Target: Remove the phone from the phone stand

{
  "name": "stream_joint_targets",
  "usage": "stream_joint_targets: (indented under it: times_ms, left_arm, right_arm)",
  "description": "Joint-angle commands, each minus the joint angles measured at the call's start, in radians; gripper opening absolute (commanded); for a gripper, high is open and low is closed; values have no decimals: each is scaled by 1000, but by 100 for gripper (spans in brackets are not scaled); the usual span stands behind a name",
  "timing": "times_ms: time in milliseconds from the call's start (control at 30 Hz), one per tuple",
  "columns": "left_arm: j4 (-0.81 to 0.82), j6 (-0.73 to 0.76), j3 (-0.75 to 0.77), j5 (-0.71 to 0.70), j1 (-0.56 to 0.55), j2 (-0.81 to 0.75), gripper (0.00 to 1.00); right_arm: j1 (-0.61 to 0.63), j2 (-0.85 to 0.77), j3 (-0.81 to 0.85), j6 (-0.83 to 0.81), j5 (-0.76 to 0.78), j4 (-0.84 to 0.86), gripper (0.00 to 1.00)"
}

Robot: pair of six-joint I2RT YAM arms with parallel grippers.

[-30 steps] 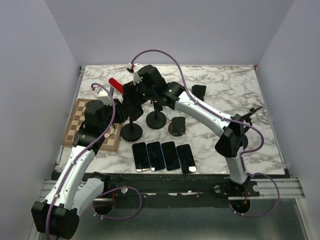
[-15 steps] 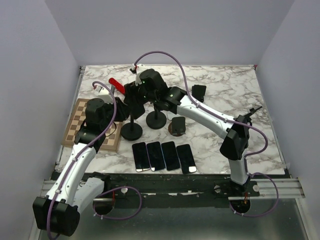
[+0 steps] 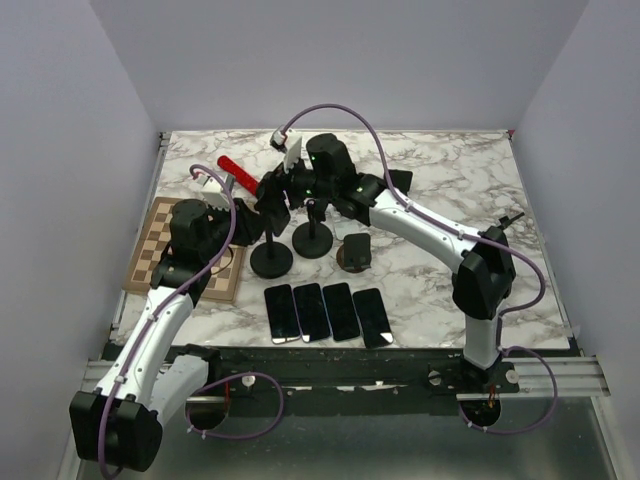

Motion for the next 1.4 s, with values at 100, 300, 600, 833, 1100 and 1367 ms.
stream_joint_targets:
  times_ms: [100, 300, 600, 833, 1100, 1367]
  left_arm:
    - [-63, 68, -19, 47, 20, 43, 0]
    - [-124, 82, -14, -26, 30, 69, 0]
    - [-169, 77, -15, -116, 42, 82, 0]
    - [-179, 77, -15, -126, 48, 92, 0]
    - [-204, 81, -16, -143, 48, 100, 0]
    - [-217, 79, -20, -163, 48, 94, 0]
  right_arm:
    - [-51, 141, 189, 18, -349, -67, 1]
    - [-52, 163, 232, -8, -458, -127, 1]
    - [-52, 174, 290, -34, -586, -200, 1]
    - [-52, 162, 278, 45, -630, -134, 1]
    - [-58, 229, 412, 15, -669, -220, 1]
    - [-62, 254, 468, -1, -713, -241, 1]
